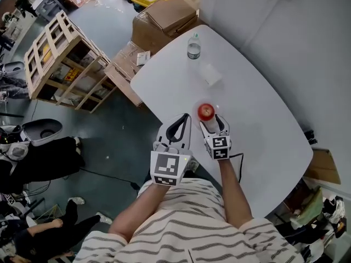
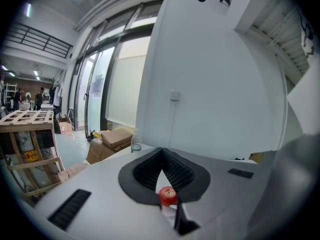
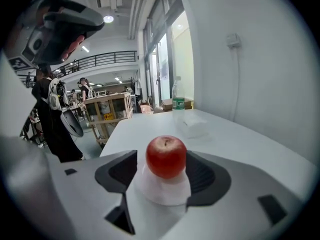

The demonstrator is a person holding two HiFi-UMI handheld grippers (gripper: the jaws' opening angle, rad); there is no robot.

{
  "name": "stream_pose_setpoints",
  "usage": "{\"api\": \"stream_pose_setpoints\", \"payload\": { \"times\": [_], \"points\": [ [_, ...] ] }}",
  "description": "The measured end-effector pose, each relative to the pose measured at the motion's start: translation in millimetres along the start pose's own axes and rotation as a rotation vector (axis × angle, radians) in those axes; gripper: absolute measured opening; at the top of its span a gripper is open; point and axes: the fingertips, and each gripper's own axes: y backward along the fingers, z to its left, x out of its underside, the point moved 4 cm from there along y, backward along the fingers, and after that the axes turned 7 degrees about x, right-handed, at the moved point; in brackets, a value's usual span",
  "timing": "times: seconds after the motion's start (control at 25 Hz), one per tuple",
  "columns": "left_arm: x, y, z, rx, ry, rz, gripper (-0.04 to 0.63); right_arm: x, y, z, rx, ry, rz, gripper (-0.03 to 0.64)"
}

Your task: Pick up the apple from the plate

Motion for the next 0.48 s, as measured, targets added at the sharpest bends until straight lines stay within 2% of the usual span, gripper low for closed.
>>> {"api": "stream_pose_setpoints", "payload": {
  "times": [0.48],
  "points": [
    [4,-1,6,0.001,-0.001,0.02,0.005,0,-18,-1,-0.016,-0.035,-0.002,0.328]
  ]
}}
